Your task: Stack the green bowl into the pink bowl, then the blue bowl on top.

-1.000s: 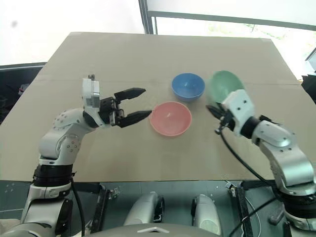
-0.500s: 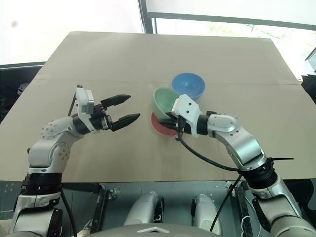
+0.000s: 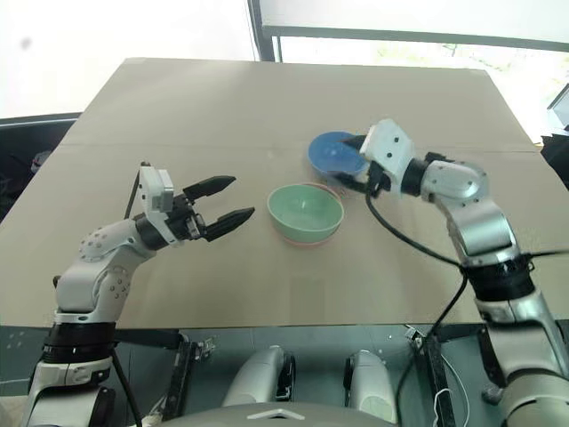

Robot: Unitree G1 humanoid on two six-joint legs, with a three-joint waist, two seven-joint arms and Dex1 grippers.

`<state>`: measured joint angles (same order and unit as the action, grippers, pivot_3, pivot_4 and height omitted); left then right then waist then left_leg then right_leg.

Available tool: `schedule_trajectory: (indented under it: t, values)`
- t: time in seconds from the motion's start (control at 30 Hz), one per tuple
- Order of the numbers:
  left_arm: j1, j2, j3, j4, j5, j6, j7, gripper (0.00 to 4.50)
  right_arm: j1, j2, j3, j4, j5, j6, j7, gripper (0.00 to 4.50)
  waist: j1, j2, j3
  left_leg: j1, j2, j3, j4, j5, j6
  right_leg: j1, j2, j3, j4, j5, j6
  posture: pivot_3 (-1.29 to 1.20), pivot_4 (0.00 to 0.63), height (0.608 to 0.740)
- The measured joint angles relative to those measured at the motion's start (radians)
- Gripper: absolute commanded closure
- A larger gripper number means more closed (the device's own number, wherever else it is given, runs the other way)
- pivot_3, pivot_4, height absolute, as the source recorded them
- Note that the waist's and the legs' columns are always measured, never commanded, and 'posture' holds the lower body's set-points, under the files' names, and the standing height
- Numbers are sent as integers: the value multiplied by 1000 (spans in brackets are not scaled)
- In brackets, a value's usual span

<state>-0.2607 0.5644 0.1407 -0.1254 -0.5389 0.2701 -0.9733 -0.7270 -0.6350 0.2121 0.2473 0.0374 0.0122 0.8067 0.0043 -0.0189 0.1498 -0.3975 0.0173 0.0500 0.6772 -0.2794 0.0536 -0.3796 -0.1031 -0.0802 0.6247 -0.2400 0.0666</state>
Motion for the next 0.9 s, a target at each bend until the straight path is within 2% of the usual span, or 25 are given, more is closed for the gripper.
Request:
schedule_trajectory:
  t: [0.23, 0.47, 0.5, 0.6, 0.63, 0.7, 0.9]
  values:
    - [12, 1, 5, -25, 5, 0, 21, 0, -171, 106, 150, 541, -252, -433, -67, 1353, -32, 1, 1, 0, 3, 1, -7, 1, -2, -1, 0, 0, -2, 0, 0, 0, 150, 740]
    - [79, 7, 19, -85, 4, 2, 48, 0, -307, 190, 205, 788, -389, -608, -180, 1353, -40, 2, 2, 0, 4, -1, -7, 2, -3, 0, 0, -2, -3, 0, 0, 0, 150, 740]
    - [85, 7, 21, -94, 4, 2, 55, 0, -323, 195, 209, 818, -409, -621, -198, 1918, -39, 2, 2, 0, 4, -1, -7, 2, -4, 0, 0, -2, -3, 0, 0, 0, 150, 740]
    - [94, 7, 29, -102, 3, 1, 63, 0, -342, 197, 212, 863, -435, -646, -208, 2966, -39, 2, 2, 1, 4, -1, -7, 2, -4, 0, 0, -2, -3, 0, 0, 0, 150, 740]
    - [101, 7, 32, -102, 3, 1, 63, 0, -344, 197, 212, 872, -441, -651, -208, 3535, -40, 2, 2, 1, 4, -1, -7, 2, -4, 0, 0, -2, -3, 0, 0, 0, 150, 740]
    - [115, 7, 36, -102, 3, 0, 63, 0, -344, 197, 212, 889, -450, -660, -200, 4366, -42, 3, 2, 1, 4, -1, -7, 3, -4, 0, 0, -2, -2, 0, 0, 0, 150, 740]
    - [115, 5, 39, -102, 3, -14, 62, 0, -345, 193, 207, 894, -455, -686, -182, 4461, -43, 4, 2, 1, 4, -1, -7, 3, -4, 0, 0, -2, -1, 0, 0, 0, 150, 740]
